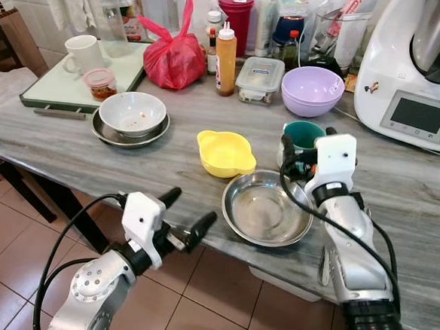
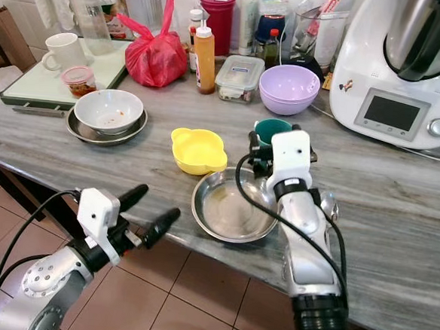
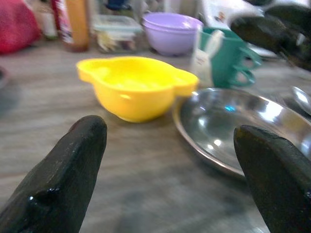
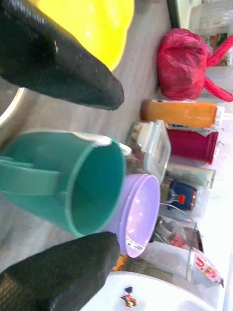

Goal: Setting the table

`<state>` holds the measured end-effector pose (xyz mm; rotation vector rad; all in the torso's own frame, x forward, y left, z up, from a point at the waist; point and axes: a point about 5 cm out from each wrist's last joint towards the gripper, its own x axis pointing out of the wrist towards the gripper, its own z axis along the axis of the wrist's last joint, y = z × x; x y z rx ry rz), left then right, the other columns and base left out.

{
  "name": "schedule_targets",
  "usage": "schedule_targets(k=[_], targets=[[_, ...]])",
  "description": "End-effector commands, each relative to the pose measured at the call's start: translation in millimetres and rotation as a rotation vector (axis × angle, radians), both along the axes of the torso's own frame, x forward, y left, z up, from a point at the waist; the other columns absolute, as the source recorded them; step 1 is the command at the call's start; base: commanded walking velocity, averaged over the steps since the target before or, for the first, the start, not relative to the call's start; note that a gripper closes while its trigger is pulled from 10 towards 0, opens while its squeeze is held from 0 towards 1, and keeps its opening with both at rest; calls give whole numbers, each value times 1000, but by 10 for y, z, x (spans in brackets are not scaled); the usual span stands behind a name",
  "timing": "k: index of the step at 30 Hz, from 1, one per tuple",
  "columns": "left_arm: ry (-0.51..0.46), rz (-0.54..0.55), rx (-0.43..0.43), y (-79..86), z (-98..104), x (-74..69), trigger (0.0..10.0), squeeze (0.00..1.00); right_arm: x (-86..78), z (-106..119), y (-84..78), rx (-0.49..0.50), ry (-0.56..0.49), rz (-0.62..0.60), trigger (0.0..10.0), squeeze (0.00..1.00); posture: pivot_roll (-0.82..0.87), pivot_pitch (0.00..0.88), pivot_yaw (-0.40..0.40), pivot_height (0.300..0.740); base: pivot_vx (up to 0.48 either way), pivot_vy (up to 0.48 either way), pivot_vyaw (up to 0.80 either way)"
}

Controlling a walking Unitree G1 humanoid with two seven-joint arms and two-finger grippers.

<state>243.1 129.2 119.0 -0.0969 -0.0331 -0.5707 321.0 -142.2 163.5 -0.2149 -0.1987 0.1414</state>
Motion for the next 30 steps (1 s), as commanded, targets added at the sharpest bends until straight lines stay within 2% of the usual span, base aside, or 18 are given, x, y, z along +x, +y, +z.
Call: schedule_targets(k=[1,10,15,16,17,24,25,26,28,29,30], targets=[[-16,38,-4,47,29,27,10000,0,-31,54,41,0,-34,16,10000,1000,-114,67,59,740,0,0,0],[-64,113,-11,45,90,52,10000,0,-99,120,84,-47,-99,35,10000,1000,-109,63,63,740,0,0,0],[-95,255,2,156,124,99,10000,0,-154,101,64,-51,-106,36,10000,1000,-104,62,65,740,0,0,0],[-95,255,2,156,124,99,10000,0,-154,101,64,-51,-106,36,10000,1000,-104,62,65,740,0,0,0],[-104,316,1,210,135,112,10000,0,-175,94,71,-59,-108,45,10000,1000,-104,61,66,740,0,0,0],[-96,487,39,340,105,124,10000,0,-226,71,119,-84,-108,76,10000,1000,-101,61,69,740,0,0,0],[-89,494,41,340,94,123,10000,0,-230,64,129,-82,-104,85,10000,882,-101,61,69,740,0,0,0],[-83,495,37,333,85,121,10000,0,-237,60,147,-84,-103,96,10000,576,-98,61,69,740,0,0,0],[-83,495,37,333,85,121,10000,0,-237,60,147,-84,-103,96,10000,576,-98,61,69,740,0,0,0],[-86,500,35,316,89,125,10000,0,-238,57,173,-100,-102,110,10000,0,-96,61,69,740,0,0,0],[-86,500,35,316,89,125,10000,0,-238,57,173,-100,-102,110,10000,0,-96,61,69,740,0,0,0]])
